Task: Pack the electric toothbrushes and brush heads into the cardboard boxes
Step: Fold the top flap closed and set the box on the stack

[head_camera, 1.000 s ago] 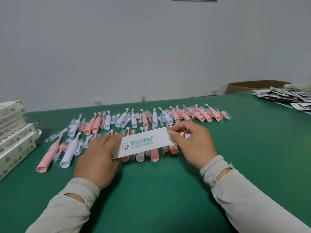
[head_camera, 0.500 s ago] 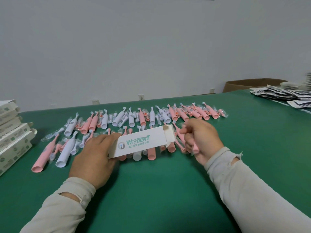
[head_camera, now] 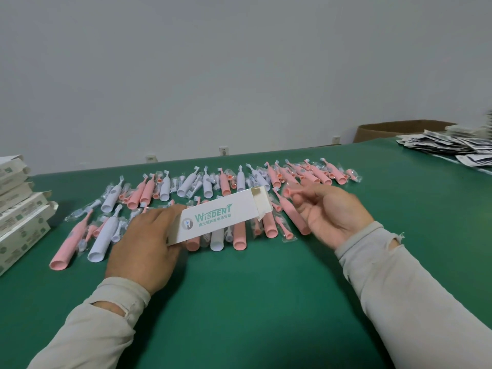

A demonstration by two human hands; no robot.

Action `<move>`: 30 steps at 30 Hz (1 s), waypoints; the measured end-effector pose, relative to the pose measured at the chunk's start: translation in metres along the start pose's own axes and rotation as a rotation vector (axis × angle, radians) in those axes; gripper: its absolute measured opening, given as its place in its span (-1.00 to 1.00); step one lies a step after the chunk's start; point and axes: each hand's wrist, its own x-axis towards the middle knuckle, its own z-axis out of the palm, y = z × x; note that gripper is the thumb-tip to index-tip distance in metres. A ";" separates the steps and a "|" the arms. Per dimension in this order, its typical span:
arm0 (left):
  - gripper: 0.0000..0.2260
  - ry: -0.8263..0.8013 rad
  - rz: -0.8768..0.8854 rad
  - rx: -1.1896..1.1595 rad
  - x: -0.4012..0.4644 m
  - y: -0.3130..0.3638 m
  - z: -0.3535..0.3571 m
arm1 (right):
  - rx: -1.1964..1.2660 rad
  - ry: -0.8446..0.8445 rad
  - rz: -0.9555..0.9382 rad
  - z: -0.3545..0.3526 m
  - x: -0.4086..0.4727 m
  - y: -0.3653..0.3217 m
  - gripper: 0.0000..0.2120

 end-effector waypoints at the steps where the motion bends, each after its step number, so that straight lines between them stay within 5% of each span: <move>1: -0.46 0.007 -0.001 -0.002 0.000 0.000 0.000 | 0.008 -0.031 -0.032 0.000 0.000 -0.002 -0.75; 5: -0.44 0.012 -0.007 0.023 -0.001 0.001 0.000 | -0.233 0.027 -0.198 0.001 -0.001 0.002 -0.90; 12: -0.43 0.006 0.001 0.014 -0.001 0.001 -0.001 | -0.439 0.045 -0.456 0.006 -0.003 0.018 -0.87; 22: -0.46 -0.014 0.035 0.022 -0.001 0.004 0.001 | -0.487 0.034 -0.482 0.006 -0.004 0.031 -0.74; 30: -0.43 0.009 -0.001 -0.013 -0.001 0.003 0.000 | -0.718 0.125 -0.518 -0.001 0.001 0.032 -0.85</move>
